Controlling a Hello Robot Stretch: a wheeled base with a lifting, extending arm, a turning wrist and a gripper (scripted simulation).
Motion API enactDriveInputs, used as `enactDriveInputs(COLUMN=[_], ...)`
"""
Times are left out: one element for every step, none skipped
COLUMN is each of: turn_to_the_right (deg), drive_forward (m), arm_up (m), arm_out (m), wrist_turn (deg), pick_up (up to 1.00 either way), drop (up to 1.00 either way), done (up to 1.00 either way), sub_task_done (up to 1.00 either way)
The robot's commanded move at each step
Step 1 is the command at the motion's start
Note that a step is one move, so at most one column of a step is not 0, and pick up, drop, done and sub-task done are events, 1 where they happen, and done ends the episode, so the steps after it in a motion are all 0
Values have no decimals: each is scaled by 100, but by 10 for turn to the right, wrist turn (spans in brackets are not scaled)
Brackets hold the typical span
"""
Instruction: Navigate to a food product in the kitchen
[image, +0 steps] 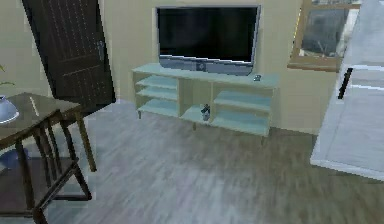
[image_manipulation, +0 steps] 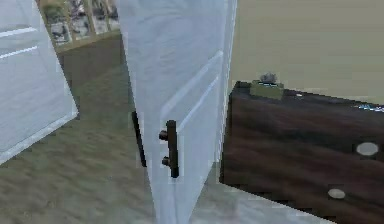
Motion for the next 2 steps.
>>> enactDriveInputs(turn_to_the_right=[210,0], drive_forward=[0,50], arm_up=[0,0], arm_out=[0,0], wrist_turn=[0,0], pick_up=[0,0], drop=[0,0], done=[0,0], sub_task_done=[0,0])
